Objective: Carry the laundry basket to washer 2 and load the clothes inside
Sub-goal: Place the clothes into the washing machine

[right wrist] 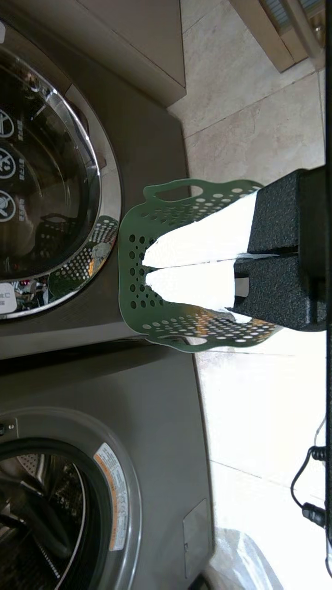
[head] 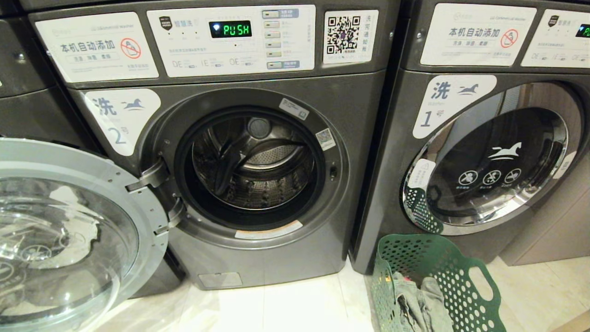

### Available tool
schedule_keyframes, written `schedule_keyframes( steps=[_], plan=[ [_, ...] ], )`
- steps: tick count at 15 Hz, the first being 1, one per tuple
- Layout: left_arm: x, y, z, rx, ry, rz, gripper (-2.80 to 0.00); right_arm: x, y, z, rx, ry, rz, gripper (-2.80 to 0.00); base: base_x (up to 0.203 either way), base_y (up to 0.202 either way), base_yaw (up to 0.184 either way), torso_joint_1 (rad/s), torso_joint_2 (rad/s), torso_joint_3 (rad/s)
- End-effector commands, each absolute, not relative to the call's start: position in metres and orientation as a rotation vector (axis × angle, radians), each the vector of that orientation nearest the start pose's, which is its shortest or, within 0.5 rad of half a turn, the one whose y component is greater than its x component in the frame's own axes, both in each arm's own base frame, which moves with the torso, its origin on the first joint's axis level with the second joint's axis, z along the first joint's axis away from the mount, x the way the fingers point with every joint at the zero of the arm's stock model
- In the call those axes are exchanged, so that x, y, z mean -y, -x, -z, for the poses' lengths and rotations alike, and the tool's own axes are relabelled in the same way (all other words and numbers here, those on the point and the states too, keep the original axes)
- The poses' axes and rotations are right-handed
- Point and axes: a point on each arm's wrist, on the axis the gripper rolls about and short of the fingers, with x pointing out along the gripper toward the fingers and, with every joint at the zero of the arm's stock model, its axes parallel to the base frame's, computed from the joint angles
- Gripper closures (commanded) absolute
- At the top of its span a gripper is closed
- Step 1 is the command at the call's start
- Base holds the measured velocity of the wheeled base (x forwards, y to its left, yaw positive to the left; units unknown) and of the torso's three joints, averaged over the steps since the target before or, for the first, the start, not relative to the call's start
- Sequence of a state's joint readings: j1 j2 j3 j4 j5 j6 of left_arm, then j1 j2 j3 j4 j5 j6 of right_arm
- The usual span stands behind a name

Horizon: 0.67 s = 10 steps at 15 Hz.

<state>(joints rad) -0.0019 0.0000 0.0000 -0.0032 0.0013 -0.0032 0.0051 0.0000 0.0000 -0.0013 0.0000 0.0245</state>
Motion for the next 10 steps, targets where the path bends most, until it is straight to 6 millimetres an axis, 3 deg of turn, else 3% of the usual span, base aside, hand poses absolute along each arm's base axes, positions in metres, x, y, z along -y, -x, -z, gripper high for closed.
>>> schedule_keyframes(
  steps=[1, 10],
  plan=[
    [-0.0001, 0.0228, -0.0763, 0.003, 0.003, 0.002, 0.0, 0.0001, 0.0227, -0.0757, 0.0, -0.023, -0.005, 0.0, 0.0, 0.0, 0.0, 0.008, 0.0, -0.15],
    [-0.0001, 0.0228, -0.0763, 0.003, 0.003, 0.002, 0.0, 0.0001, 0.0227, -0.0758, 0.001, -0.016, -0.006, 0.0, 0.0, 0.0, 0.0, 0.003, 0.0, -0.195]
  ],
)
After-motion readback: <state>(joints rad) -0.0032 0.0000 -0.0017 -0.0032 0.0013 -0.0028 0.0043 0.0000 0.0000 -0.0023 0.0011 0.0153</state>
